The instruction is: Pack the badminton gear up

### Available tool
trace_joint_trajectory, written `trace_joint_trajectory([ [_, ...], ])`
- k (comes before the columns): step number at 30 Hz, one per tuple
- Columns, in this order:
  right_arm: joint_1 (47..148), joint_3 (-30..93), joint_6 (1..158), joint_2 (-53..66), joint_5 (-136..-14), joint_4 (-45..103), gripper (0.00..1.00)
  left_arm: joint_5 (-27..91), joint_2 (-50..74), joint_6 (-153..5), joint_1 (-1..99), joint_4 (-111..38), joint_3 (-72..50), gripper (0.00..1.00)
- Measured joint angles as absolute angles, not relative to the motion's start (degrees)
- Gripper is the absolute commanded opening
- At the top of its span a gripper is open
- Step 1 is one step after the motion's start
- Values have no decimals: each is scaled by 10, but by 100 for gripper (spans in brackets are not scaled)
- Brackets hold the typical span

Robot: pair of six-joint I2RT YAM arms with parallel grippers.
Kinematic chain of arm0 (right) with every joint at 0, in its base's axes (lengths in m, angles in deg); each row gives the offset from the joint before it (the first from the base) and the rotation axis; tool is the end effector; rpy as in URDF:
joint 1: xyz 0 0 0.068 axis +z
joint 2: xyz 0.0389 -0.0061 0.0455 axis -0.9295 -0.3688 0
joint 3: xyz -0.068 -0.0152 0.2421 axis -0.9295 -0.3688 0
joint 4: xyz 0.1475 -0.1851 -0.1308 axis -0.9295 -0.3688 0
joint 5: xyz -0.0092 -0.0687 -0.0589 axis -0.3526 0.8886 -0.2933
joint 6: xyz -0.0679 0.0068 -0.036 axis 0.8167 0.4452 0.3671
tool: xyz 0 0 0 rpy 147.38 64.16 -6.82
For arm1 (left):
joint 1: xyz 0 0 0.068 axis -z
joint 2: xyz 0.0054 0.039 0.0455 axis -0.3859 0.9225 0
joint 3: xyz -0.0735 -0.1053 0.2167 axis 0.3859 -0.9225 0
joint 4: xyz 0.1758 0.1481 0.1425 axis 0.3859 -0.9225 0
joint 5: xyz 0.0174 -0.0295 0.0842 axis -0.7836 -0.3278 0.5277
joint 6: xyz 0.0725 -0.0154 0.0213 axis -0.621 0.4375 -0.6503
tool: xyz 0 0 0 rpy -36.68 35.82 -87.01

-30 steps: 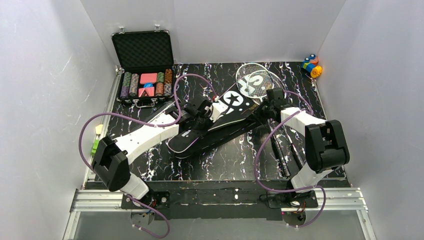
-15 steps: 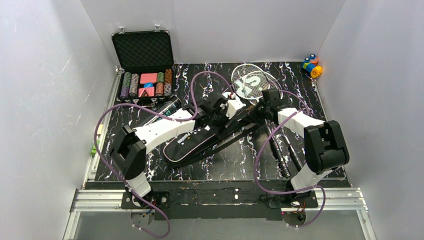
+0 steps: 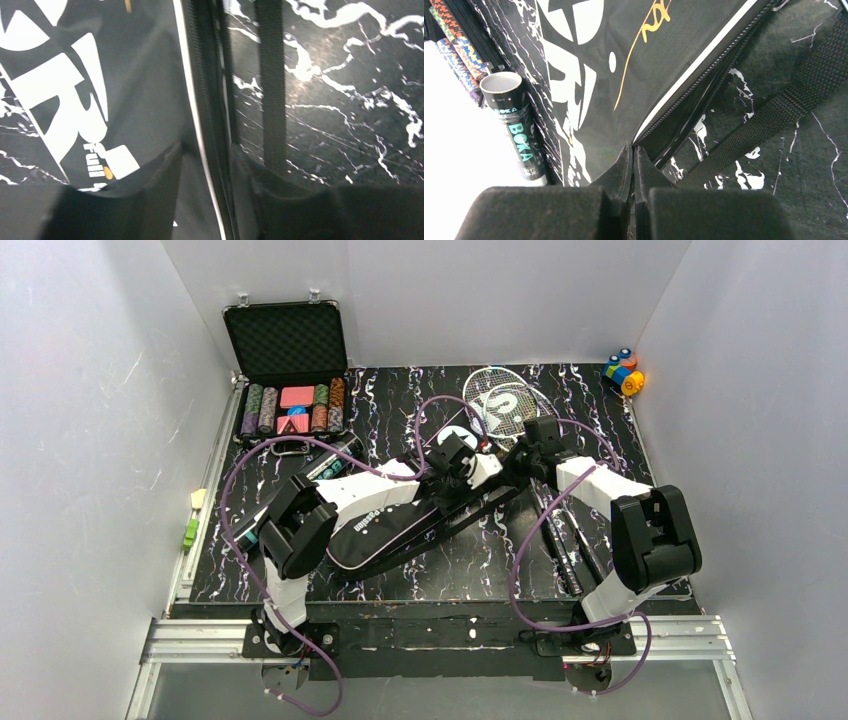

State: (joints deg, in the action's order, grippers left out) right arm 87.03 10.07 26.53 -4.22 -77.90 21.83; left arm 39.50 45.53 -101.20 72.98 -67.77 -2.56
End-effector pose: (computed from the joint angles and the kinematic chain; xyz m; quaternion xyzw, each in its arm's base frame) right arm 0.3401 0.1276 0.1503 0.2903 0.8746 0.3050 0.2403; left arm 0.2716 -0.3279 0.1566 0.5233 0.8055 -0.0872 0.2640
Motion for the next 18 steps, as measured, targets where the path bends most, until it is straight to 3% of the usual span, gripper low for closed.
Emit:
trace_joint_trajectory([
  [4, 870, 101, 272, -39, -780, 213, 42, 431, 455, -1022, 730, -661, -27, 7],
  [6, 869, 101, 284, -31, -782, 199, 53, 443, 455, -1023, 730, -659, -31, 0],
  [12, 848, 135, 368, 25, -732, 109, 77, 455, 454, -1016, 730, -659, -35, 0],
  [18, 837, 219, 496, 29, -601, 2, 83, 454, 454, -999, 727, -672, -32, 0],
])
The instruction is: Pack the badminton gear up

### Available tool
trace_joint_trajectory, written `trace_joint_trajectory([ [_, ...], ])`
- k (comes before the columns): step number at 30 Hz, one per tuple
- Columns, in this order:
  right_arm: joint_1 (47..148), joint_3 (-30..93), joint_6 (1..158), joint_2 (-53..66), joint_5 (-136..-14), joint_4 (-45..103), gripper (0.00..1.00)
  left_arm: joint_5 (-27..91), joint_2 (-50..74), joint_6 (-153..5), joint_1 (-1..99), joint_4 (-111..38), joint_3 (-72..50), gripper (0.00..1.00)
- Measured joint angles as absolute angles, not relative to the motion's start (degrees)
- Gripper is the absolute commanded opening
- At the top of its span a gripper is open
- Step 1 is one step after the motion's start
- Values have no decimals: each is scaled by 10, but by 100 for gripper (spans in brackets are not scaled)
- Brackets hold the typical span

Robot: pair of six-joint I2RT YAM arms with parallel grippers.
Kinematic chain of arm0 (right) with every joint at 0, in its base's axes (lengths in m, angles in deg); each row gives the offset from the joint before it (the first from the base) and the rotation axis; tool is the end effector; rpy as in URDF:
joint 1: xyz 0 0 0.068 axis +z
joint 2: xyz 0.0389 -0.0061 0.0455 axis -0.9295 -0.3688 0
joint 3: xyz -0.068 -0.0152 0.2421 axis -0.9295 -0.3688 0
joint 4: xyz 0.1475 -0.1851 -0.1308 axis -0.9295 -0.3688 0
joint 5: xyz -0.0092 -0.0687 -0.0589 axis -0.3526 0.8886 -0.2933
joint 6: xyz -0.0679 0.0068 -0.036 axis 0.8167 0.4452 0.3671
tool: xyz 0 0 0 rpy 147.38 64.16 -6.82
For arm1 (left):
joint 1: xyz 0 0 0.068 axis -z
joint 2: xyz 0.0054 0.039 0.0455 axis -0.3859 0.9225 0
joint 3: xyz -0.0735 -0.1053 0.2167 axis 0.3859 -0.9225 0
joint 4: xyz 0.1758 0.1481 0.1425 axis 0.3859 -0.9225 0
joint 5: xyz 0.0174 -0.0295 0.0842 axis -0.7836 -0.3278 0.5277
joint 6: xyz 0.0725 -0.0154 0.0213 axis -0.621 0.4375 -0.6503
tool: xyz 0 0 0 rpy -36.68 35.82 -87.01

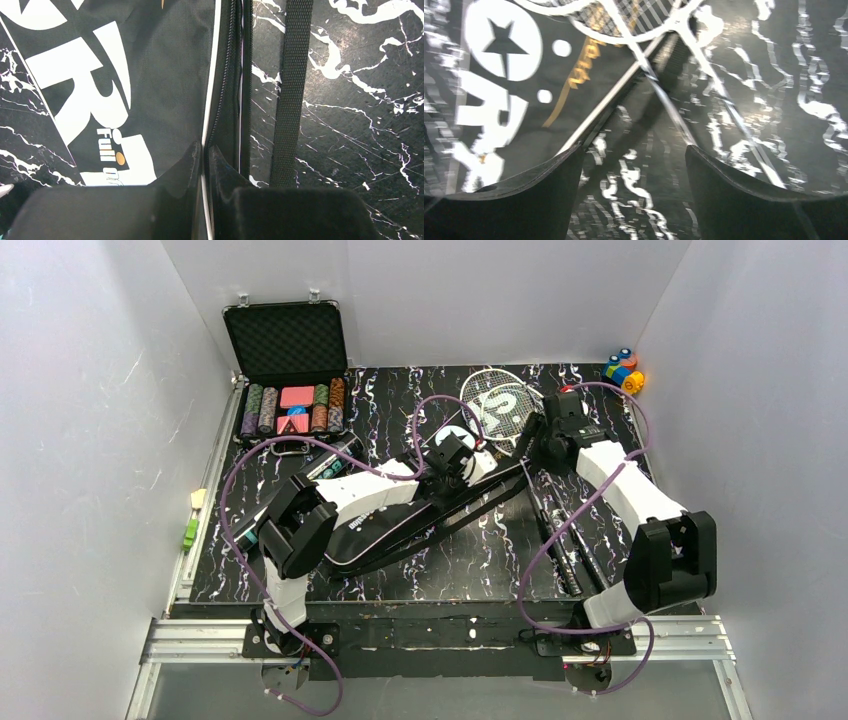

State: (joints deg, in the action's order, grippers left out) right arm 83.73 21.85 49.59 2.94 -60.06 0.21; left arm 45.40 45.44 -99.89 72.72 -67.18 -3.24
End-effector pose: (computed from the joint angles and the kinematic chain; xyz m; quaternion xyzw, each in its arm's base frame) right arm 0.3400 0.0848 0.2276 0.1947 0.9112 0.1032 0.3481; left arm 0.2775 -0.3214 0.1544 0.4996 0.8193 -0.0424 0.2781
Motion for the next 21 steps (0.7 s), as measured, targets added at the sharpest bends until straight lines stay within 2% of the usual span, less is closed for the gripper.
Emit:
trace_joint_trajectory([
  [5, 841, 223, 577, -3, -533, -61, 83, 450, 452, -988, 724, -684, -24, 0],
  [16, 853, 224, 658, -79, -513, -91, 62, 438, 447, -975, 714, -699, -14, 0],
  [19, 853, 233, 662, -103, -511, -89, 61, 437, 447, -974, 713, -702, -12, 0],
  [21, 853, 244, 664, -122, -506, -88, 63, 435, 446, -974, 712, -702, -12, 0],
])
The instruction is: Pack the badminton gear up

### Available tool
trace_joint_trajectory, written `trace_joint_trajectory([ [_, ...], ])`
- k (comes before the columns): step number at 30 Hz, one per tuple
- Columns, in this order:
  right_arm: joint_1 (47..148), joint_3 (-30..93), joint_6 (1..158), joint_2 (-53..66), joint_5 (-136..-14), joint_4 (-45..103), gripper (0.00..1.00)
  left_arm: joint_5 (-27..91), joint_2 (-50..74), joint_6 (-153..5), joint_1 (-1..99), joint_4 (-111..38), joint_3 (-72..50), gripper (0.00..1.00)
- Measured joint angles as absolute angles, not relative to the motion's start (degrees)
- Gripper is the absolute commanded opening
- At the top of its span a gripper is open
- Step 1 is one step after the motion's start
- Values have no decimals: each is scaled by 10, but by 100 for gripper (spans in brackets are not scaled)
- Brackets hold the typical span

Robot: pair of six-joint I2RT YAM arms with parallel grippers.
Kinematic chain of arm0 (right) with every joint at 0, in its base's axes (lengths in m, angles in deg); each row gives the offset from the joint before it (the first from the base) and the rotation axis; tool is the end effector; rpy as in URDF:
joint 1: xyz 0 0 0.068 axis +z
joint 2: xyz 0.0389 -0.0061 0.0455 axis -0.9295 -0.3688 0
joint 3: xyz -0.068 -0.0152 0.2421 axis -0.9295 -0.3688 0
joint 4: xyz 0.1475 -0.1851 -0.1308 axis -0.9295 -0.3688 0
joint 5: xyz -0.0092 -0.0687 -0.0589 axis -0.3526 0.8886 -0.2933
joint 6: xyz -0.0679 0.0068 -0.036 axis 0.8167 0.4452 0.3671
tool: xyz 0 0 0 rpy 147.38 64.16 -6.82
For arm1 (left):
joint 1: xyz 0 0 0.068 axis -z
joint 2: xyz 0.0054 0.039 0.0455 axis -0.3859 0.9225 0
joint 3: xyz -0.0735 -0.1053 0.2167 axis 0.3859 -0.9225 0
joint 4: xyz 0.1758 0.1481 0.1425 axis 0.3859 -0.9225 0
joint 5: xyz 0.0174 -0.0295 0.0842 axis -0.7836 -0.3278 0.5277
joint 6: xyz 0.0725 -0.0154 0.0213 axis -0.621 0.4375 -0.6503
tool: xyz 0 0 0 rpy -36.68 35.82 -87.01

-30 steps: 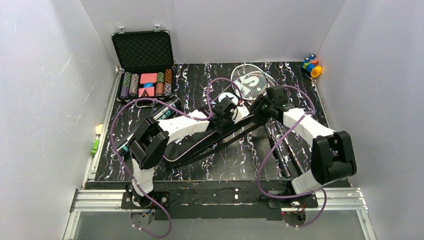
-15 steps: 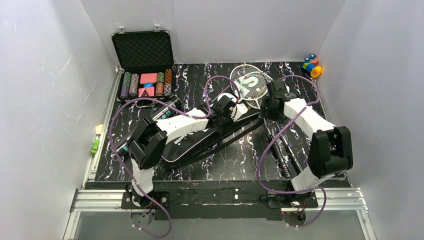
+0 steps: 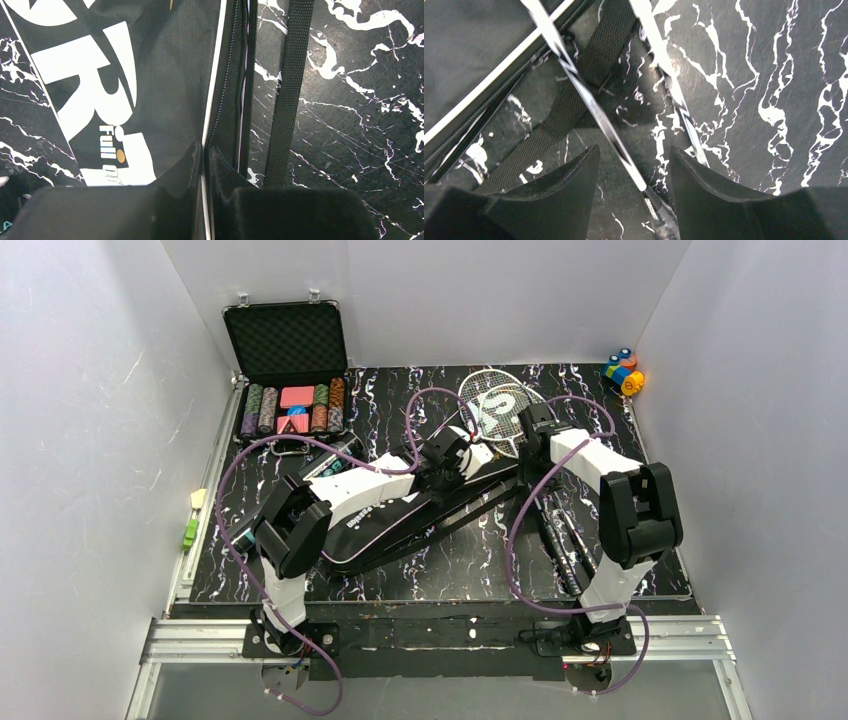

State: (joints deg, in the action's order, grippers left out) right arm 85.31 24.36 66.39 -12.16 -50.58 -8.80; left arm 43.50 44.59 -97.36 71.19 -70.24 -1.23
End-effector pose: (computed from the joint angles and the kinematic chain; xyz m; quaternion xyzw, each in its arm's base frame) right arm 0.3471 0.0860 0.1442 0.0507 0.9725 -0.0813 0.2121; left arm 0.2840 -0.3149 0.1678 0.4748 0.8351 -0.0595 0.2713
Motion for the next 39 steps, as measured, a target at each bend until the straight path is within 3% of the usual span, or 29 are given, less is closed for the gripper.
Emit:
trace_joint_trajectory([
  [2, 854, 256, 668, -140, -490, -88, 68, 433, 446, -973, 711, -705, -11, 0],
  [6, 862, 273, 674, -162, -442, -90, 70, 427, 445, -971, 709, -710, -10, 0],
  [15, 876, 281, 675, -181, -350, -88, 67, 416, 445, -968, 704, -713, -9, 0],
  [21, 855, 302, 678, -201, -369, -78, 63, 410, 444, -965, 704, -715, -9, 0],
  [27, 830, 321, 680, -233, -411, -75, 53, 409, 429, -964, 704, -717, -9, 0],
  [30, 822, 333, 678, -236, -437, -84, 41, 409, 427, -964, 703, -718, -9, 0],
  [33, 815, 348, 672, -244, -452, -93, 20, 409, 427, -964, 701, -723, -9, 0],
  [39, 803, 350, 673, -243, -455, -80, 10, 408, 426, -965, 698, -730, -9, 0],
])
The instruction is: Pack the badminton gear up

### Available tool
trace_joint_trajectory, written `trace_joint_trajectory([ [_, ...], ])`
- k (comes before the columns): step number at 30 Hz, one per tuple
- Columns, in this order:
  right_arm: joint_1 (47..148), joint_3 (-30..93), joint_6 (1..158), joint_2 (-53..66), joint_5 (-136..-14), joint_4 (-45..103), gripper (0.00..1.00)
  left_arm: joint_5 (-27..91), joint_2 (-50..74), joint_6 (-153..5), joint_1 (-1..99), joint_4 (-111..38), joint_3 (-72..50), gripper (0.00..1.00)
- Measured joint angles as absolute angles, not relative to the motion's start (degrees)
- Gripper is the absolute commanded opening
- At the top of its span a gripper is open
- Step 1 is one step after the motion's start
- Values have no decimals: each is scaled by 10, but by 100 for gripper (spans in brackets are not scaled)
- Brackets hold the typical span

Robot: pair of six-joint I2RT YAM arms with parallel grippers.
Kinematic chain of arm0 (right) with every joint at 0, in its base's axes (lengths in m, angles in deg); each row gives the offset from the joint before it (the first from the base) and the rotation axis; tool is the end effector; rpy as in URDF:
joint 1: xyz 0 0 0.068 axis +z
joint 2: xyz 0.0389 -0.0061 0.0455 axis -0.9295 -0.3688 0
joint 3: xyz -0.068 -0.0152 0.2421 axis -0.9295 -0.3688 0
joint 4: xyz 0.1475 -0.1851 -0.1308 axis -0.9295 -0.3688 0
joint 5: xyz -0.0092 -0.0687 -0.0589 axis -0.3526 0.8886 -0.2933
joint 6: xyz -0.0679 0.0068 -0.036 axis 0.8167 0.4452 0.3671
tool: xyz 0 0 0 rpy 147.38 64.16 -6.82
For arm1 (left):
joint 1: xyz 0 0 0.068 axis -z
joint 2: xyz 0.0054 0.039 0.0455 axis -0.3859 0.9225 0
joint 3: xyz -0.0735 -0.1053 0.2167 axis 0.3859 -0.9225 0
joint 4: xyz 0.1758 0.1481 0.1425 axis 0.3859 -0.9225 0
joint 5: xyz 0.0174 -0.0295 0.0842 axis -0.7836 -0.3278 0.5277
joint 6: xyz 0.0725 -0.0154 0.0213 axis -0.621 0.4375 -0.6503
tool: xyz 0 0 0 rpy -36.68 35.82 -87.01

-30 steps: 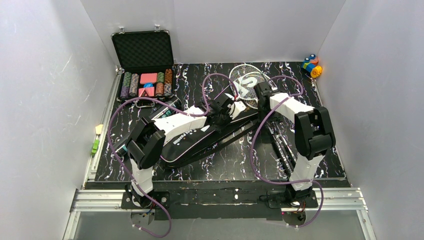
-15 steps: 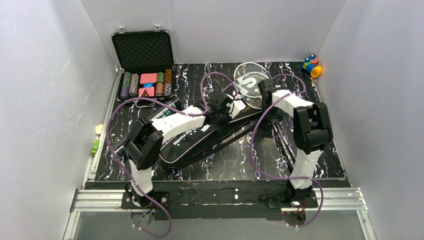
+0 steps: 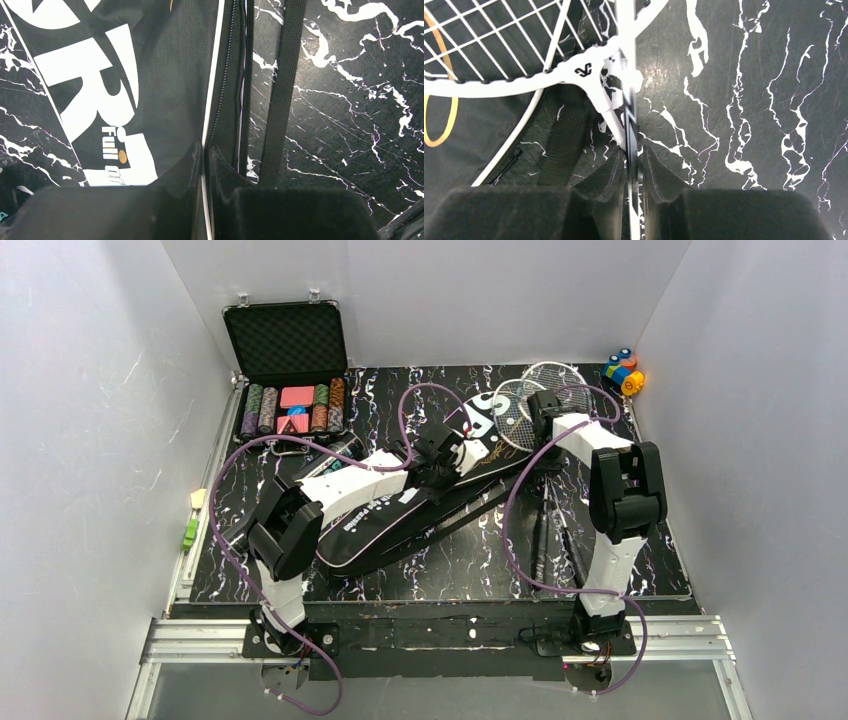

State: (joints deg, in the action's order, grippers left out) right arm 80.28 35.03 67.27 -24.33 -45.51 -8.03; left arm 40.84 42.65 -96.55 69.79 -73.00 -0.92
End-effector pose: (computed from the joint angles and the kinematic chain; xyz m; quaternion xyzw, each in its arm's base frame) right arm 0.3985 0.0592 0.1251 0.0920 0.9634 -0.1356 0.2120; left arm 0.2848 -0.3050 0.1795 0.4651 0.8424 -0.0780 0.2607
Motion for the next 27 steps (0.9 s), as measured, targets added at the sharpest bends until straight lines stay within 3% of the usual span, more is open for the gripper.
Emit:
trace_joint_trajectory([
  [3, 796, 349, 661, -238, -455, -74, 5, 409, 426, -965, 698, -736, -9, 0],
  [13, 765, 321, 626, -220, -445, -77, 4, 418, 426, -944, 680, -756, -7, 0],
  [16, 763, 313, 622, -220, -445, -81, 15, 429, 424, -933, 664, -762, -4, 0],
  [20, 763, 311, 622, -220, -462, -83, 51, 437, 396, -910, 644, -777, 3, 0],
  [21, 763, 309, 619, -217, -468, -85, 55, 428, 390, -899, 644, -784, 7, 0],
  [24, 764, 264, 615, -160, -492, -89, 57, 366, 381, -836, 644, -787, 2, 0],
  [27, 756, 261, 605, -134, -503, -84, 46, 336, 375, -799, 644, -783, -22, 0],
])
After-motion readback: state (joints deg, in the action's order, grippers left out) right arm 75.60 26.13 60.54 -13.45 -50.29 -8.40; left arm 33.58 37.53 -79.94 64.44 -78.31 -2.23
